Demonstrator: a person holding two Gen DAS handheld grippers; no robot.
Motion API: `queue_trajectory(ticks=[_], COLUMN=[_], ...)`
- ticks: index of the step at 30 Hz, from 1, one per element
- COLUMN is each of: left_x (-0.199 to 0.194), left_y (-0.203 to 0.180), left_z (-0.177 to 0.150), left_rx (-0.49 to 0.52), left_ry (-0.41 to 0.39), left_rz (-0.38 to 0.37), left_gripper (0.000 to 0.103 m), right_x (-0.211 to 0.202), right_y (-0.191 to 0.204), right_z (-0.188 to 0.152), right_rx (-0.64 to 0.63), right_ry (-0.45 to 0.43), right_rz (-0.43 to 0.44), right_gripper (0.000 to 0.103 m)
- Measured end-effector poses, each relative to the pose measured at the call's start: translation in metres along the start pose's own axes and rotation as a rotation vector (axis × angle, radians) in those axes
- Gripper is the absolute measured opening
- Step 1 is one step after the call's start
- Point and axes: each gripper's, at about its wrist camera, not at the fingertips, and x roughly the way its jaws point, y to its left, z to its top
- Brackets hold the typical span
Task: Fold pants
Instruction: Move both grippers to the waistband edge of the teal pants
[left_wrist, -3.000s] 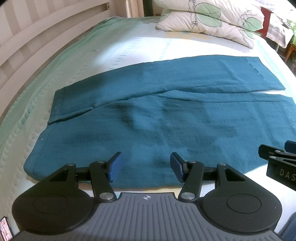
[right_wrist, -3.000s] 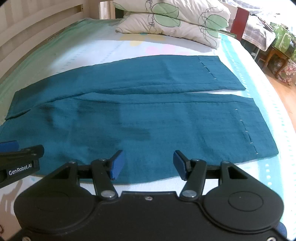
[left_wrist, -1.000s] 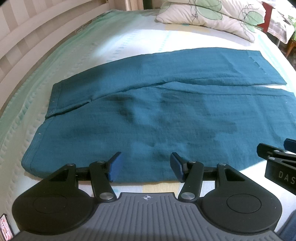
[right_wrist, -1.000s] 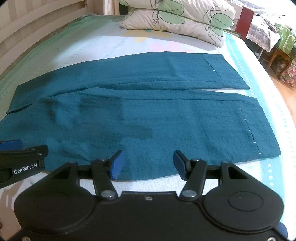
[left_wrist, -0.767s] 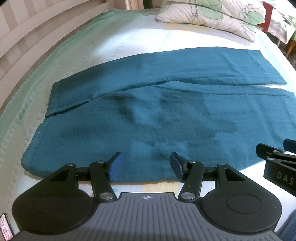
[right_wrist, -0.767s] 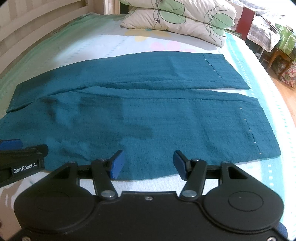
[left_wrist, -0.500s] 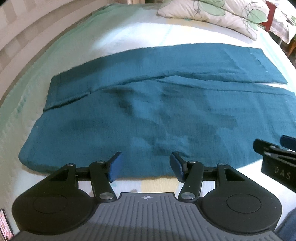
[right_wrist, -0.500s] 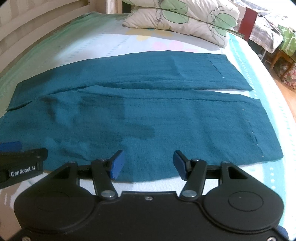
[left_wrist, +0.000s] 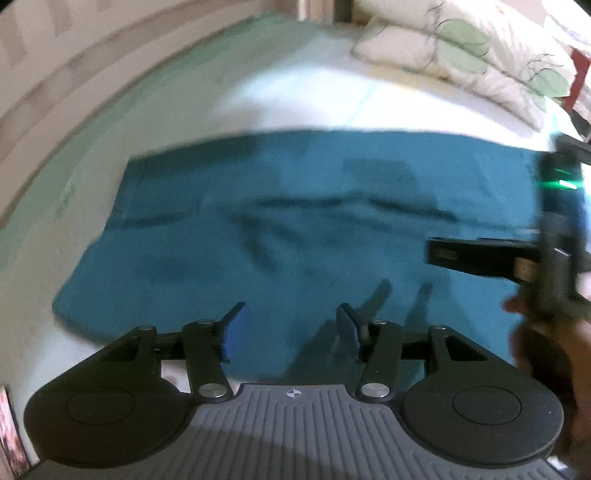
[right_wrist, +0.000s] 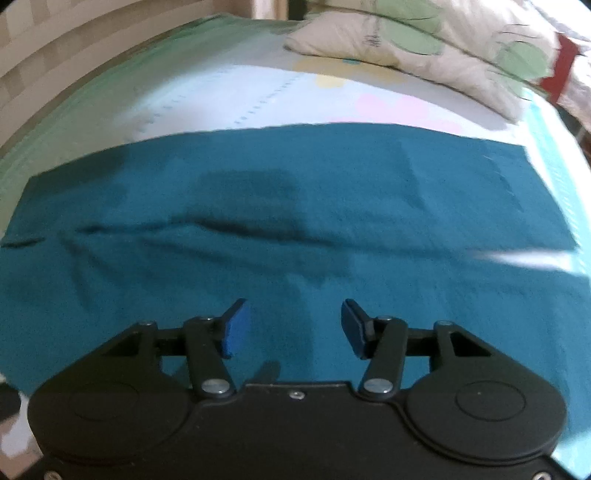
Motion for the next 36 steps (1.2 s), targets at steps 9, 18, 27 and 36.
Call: queue_trajectory(ticks=[9, 18, 27, 36], left_x=[0.035, 0.103, 0.178, 0.22], left_y=[-0.032, -0.049, -0.023, 0.003], left_z=[0.027, 0.071, 0.15, 0.175], left_rx=[-0.006, 0.1, 0.024, -0.038], left_ry=[-0.036, 0.083, 0.151, 0.216], left_rz=[-0.001, -0.006, -0.066, -0.089], left_gripper=[0.05, 0.05, 0.049, 0.047], right_x=[0.052, 0.06, 0.117, 0.174], right_y=[-0.051, -0.088, -0.101, -0.089], right_z=[0.041, 0.079, 0.15, 0.188], right_rx=[0.041, -0.139, -0.339, -0.629], right_ry=[-0.007, -0.062, -0.121, -0.01], right_rz=[0.062, 0.05, 0.037, 0.166], right_gripper=[0.055, 0.049, 0.051, 0.054])
